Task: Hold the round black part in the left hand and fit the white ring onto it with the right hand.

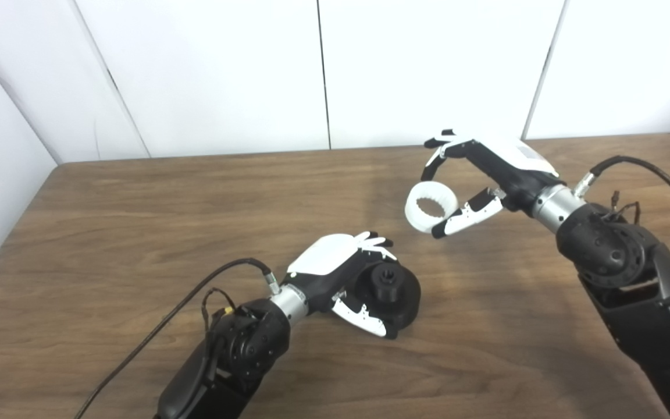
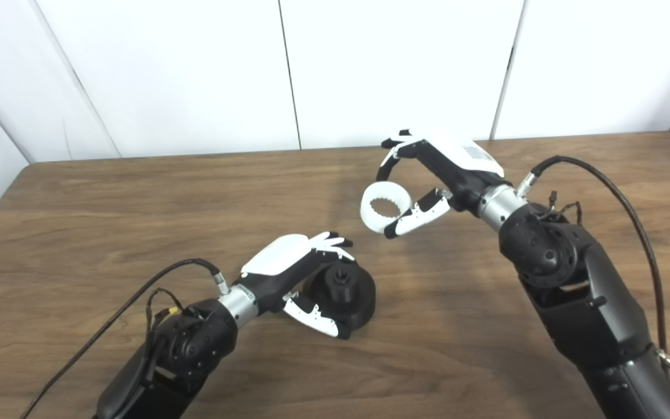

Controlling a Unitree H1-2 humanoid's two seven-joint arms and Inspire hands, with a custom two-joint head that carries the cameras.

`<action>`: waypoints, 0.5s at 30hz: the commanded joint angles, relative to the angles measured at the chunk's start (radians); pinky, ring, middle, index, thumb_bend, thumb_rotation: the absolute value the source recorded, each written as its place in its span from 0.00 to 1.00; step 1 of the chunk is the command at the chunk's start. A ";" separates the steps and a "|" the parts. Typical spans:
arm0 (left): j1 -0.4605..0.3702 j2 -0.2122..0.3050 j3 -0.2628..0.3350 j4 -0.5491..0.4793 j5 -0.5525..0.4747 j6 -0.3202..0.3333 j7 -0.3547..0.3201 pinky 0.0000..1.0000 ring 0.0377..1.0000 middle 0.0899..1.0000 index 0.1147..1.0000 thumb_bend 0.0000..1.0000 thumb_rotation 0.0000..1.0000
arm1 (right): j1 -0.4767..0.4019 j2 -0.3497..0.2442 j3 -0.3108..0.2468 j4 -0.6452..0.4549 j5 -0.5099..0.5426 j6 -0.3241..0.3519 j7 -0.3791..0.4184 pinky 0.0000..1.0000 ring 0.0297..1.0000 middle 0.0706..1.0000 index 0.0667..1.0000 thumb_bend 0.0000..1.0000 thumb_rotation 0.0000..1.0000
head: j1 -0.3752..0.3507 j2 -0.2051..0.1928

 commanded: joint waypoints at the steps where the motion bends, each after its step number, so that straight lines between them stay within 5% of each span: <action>1: -0.001 0.003 -0.013 0.045 0.005 0.005 -0.025 0.88 0.98 0.92 0.66 0.92 0.33 | -0.027 0.000 -0.016 -0.053 0.007 -0.001 0.002 0.87 0.96 0.87 0.55 0.85 0.20 | 0.001 0.001; 15: -0.002 0.004 -0.013 0.045 0.002 0.005 -0.029 0.88 0.98 0.93 0.67 0.91 0.32 | -0.005 0.011 -0.001 -0.172 0.012 0.027 0.081 0.85 0.96 0.87 0.55 0.87 0.22 | 0.002 0.004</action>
